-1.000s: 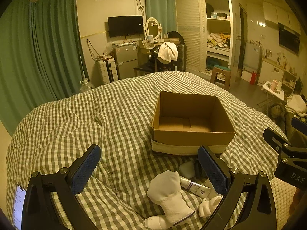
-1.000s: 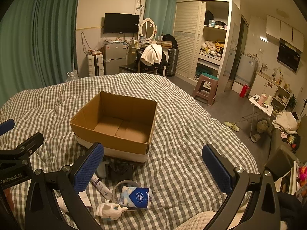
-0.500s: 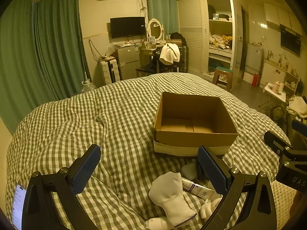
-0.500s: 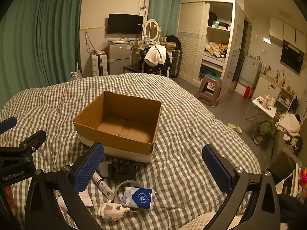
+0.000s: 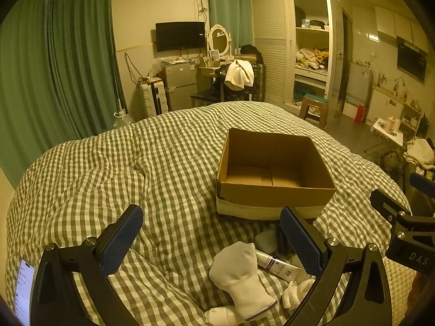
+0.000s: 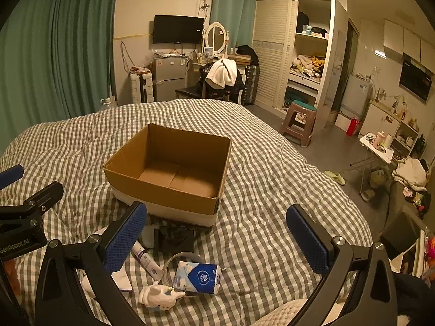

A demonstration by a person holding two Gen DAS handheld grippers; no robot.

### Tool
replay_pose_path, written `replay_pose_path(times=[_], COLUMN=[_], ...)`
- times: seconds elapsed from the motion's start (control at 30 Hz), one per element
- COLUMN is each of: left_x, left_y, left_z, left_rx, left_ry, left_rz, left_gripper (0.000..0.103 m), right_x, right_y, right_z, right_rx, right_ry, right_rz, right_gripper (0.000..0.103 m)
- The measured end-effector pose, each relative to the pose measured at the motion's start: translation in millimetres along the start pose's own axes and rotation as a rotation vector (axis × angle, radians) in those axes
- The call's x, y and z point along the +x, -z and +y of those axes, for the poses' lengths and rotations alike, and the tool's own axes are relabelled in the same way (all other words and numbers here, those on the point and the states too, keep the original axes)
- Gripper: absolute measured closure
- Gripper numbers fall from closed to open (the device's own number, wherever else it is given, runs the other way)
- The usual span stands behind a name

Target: Organize objects

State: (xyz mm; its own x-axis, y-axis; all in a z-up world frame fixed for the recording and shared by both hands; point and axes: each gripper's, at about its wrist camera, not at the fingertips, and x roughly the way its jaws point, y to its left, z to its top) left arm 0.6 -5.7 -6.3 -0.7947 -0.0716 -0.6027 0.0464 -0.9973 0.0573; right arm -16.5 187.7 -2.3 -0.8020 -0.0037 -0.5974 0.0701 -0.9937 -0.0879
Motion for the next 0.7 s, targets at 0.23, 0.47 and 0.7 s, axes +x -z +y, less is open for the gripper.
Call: replay_pose_path(times=[0.23,0.47,0.7], left_x=[2.1,3.9,1.5], left_y=[1.4,2.2,2.1], left_z=[0.0,0.0,0.3], left_rx=[-0.001,-0.004,-0.012], left_ry=[0.002,0.013,0.023], left_rz=[0.008,0.022,0.013], left_gripper=[0.000,0.000,0.000], right_x=[-0.4,-1.0,-3.8], right_y=[1.1,0.4,-0.5], right_z=[1.2,3.2,4.5], right_rx=[-0.005,-0.007,-0.017], right_ry=[-0.003,-0.014,-0.019], right_rz=[0.000,0.006,0.000], right_gripper=[0.000,0.000,0.000])
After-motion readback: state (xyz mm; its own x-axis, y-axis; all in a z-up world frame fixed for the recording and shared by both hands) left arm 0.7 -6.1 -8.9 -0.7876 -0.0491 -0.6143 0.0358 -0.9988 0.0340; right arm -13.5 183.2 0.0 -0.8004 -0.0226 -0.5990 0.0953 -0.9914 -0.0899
